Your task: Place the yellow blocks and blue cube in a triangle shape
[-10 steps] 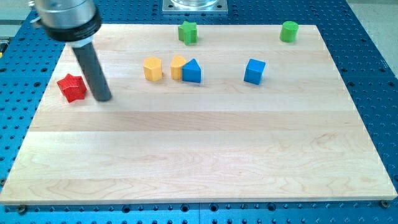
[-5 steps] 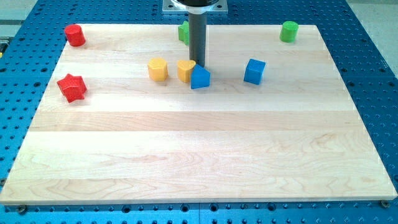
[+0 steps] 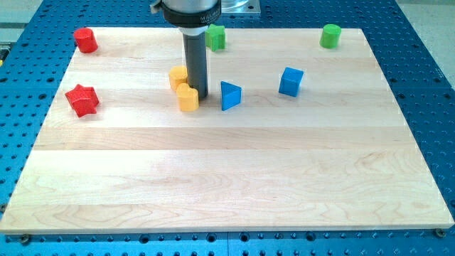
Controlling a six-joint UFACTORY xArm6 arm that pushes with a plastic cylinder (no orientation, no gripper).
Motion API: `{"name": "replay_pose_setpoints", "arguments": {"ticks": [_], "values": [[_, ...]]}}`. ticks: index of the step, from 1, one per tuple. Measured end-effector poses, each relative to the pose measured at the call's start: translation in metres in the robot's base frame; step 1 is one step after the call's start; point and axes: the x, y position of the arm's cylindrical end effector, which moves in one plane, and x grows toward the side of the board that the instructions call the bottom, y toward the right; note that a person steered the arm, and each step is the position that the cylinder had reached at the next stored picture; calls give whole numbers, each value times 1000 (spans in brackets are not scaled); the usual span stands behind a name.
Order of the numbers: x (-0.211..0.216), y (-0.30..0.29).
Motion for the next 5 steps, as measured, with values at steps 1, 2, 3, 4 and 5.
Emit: {"name": "replay_pose_setpoints", "arguments": {"ticks": [1, 2, 3, 4, 5], "values": [[12, 45], [34, 109], [33, 121], [-2, 125], [-1, 157]]}}
